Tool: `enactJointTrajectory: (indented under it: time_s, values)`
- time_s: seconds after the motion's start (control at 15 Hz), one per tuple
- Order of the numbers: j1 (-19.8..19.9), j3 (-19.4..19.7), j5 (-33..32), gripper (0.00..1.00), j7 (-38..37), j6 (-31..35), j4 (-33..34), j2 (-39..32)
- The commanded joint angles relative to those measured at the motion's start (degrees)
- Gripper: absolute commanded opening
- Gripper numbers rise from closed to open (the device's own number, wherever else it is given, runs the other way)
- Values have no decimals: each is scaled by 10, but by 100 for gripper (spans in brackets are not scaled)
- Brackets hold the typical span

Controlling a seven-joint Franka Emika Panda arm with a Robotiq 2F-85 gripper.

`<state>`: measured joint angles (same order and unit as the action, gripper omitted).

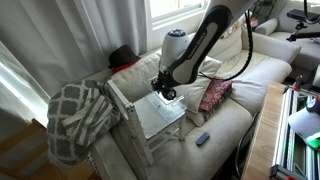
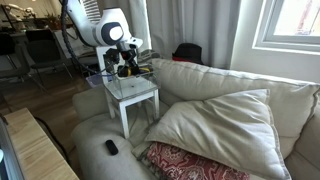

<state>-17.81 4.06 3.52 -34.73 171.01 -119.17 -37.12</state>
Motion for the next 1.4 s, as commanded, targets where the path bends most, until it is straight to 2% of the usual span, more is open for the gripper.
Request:
enactJointTrajectory:
  time_s: [0.0,0.27,0.4,0.47,0.53,0.67,0.73,0.93,1.07,1.33]
  values:
    - [10,-5,31,21,25,4,27,-18]
    - [22,-36,52,21,47,-6,40,-30]
    - [17,-36,55,21,53,-13,41,-31]
    - [13,-32,57,40,53,-13,39,-30]
    - [11,-29,58,68,54,-14,37,-28]
    - [11,-30,60,72,54,-11,33,-22]
    - [10,-30,61,63,54,-9,31,-17]
    - [6,-28,61,53,54,-8,31,-6]
    - [4,-28,60,57,53,-10,30,2]
    - [-27,7,46,95,36,-27,19,29]
